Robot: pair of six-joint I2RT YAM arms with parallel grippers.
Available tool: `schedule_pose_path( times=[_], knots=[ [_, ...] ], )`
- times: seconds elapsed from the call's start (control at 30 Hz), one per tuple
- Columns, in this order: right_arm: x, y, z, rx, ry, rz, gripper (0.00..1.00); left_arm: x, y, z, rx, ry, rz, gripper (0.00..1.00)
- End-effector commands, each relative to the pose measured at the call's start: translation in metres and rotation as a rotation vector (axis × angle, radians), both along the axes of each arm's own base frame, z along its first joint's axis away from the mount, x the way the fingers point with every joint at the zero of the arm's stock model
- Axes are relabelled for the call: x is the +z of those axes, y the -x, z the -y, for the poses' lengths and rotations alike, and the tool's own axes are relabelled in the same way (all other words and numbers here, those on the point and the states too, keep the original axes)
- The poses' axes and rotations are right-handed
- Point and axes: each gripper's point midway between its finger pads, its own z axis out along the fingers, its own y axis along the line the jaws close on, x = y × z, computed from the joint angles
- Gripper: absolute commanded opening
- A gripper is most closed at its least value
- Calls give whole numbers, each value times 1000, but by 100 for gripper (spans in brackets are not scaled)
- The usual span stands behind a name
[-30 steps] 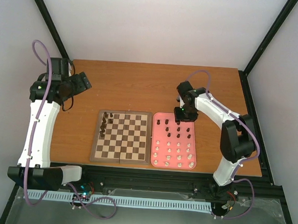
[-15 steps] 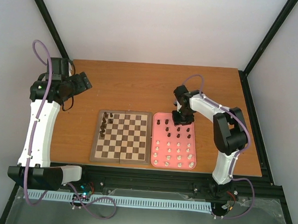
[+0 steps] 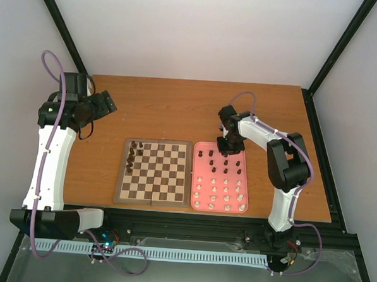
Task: Set up the chess pieces on the board
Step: Pick up the chess piece from the storage box.
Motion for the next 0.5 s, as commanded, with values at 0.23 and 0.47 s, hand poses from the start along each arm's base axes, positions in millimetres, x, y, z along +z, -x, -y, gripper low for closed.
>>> schedule_pose_path(
  times=[0.23, 0.47],
  knots=[
    [5, -15, 8, -17, 59, 41, 3, 3, -2, 5, -36, -6, 5, 100],
    [64, -28, 3, 9, 79, 172, 3, 1, -1, 5, -37, -4, 4, 100]
  ],
)
